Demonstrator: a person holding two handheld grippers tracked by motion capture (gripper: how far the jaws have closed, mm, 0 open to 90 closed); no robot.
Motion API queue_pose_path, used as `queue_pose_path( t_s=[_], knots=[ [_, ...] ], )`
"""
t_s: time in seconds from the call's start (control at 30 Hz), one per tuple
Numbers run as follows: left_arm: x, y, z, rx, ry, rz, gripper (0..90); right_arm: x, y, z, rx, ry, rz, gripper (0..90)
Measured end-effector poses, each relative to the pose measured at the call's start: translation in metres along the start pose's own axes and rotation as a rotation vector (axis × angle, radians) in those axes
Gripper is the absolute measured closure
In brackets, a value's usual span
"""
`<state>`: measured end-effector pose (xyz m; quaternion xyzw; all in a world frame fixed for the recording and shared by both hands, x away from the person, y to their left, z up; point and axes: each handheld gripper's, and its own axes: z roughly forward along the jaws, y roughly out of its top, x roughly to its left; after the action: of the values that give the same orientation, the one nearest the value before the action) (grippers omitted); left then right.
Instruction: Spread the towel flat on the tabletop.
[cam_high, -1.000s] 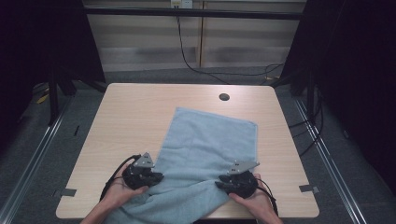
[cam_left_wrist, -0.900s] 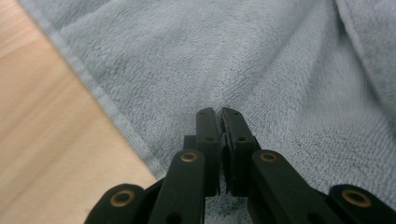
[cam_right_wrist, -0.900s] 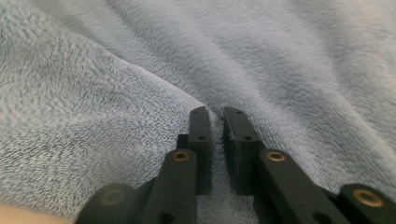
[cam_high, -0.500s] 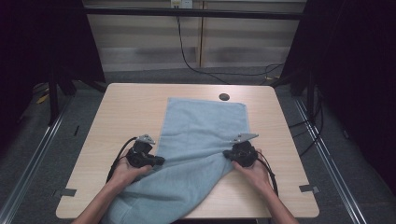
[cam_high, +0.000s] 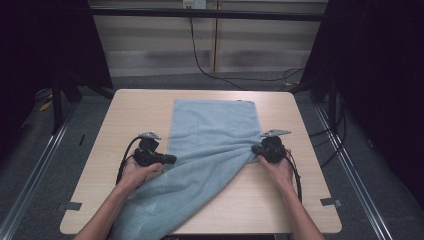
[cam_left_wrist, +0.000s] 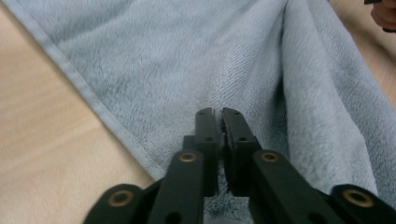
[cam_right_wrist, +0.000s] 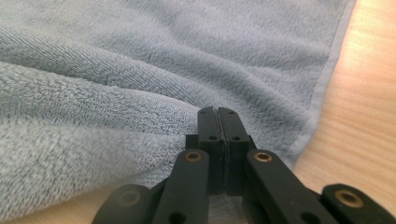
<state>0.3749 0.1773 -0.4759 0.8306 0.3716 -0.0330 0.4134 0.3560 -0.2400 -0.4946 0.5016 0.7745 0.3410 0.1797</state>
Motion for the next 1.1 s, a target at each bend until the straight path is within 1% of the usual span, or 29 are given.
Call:
queue_pose_path(
  t_s=[0.03,0.07,0.1,0.13,0.17,0.2,0.23,0.3,0.33,0.37,0.43,0.53,0.57,0.6,0.63,0.67,0.7,0.73,0.77,0.8,0.83,0.87,0.9,0.93,1.03,1.1],
  knots=[
    [-0.001,0.0,-0.003,-0.018,0.001,-0.002,77.2,0.0,0.0,0.0,0.002,0.01,-0.004,88.5],
    [-0.002,0.0,-0.007,-0.035,0.008,-0.006,72.7,0.003,0.0,-0.001,-0.009,0.019,-0.017,85.8],
    [-0.002,0.0,-0.012,-0.047,0.007,-0.008,69.6,0.006,0.001,-0.005,-0.035,0.025,-0.027,80.1],
    [-0.002,0.0,-0.017,-0.067,0.011,-0.011,65.9,0.011,0.003,-0.009,-0.062,0.051,-0.023,72.1],
    [-0.001,-0.001,-0.022,-0.082,0.02,-0.019,61.4,0.017,0.006,-0.014,-0.093,0.077,-0.033,65.5],
    [0.0,-0.002,-0.027,-0.097,0.023,-0.03,60.1,0.025,0.01,-0.018,-0.116,0.105,-0.035,62.3],
    [0.001,-0.003,-0.031,-0.106,0.024,-0.03,59.1,0.034,0.013,-0.021,-0.125,0.144,-0.042,59.4],
    [0.001,-0.006,-0.037,-0.133,0.026,-0.041,54.6,0.058,0.016,-0.023,-0.121,0.244,-0.068,55.3],
    [0.0,-0.007,-0.039,-0.136,0.031,-0.036,52.2,0.071,0.017,-0.021,-0.11,0.278,-0.097,53.7],
    [-0.002,-0.009,-0.04,-0.138,0.041,-0.025,51.9,0.085,0.018,-0.018,-0.106,0.303,-0.132,51.6],
    [-0.004,-0.01,-0.04,-0.121,0.051,-0.007,49.6,0.11,0.021,-0.011,-0.087,0.386,-0.169,47.1],
    [-0.005,-0.01,-0.042,-0.137,0.044,-0.014,48.8,0.144,0.028,0.002,-0.073,0.481,-0.228,42.3],
    [-0.006,-0.01,-0.042,-0.134,0.039,-0.01,48.8,0.154,0.03,0.008,-0.06,0.503,-0.234,41.0],
    [-0.006,-0.01,-0.042,-0.134,0.041,-0.006,48.5,0.163,0.032,0.015,-0.05,0.519,-0.251,40.3],
    [-0.006,-0.01,-0.042,-0.133,0.043,-0.006,48.1,0.17,0.033,0.021,-0.036,0.521,-0.261,39.0],
    [-0.007,-0.01,-0.043,-0.132,0.042,-0.008,47.6,0.176,0.035,0.027,-0.029,0.512,-0.277,38.3],
    [-0.007,-0.011,-0.044,-0.126,0.044,0.002,47.7,0.18,0.036,0.034,-0.023,0.509,-0.282,38.6],
    [-0.008,-0.011,-0.045,-0.131,0.043,-0.001,47.5,0.181,0.037,0.04,-0.014,0.507,-0.271,39.0],
    [-0.008,-0.011,-0.048,-0.13,0.039,0.003,47.0,0.182,0.037,0.045,0.001,0.492,-0.268,46.9],
    [-0.008,-0.011,-0.051,-0.135,0.037,0.005,46.6,0.182,0.036,0.049,0.014,0.499,-0.275,62.3],
    [-0.008,-0.012,-0.055,-0.142,0.037,0.004,46.5,0.182,0.035,0.05,0.02,0.497,-0.289,74.8],
    [-0.009,-0.012,-0.059,-0.152,0.04,0.005,46.4,0.181,0.033,0.049,0.021,0.485,-0.289,86.9],
    [-0.008,-0.012,-0.063,-0.155,0.042,0.012,46.3,0.178,0.031,0.046,0.017,0.497,-0.284,90.0],
    [-0.007,-0.013,-0.068,-0.167,0.044,0.005,46.4,0.174,0.03,0.042,0.006,0.497,-0.27,90.0],
    [-0.005,-0.016,-0.081,-0.188,0.053,-0.002,46.3,0.16,0.029,0.022,-0.037,0.472,-0.258,90.0],
    [-0.004,-0.017,-0.089,-0.193,0.054,-0.005,45.8,0.149,0.028,0.008,-0.064,0.47,-0.236,90.0]
  ],
)
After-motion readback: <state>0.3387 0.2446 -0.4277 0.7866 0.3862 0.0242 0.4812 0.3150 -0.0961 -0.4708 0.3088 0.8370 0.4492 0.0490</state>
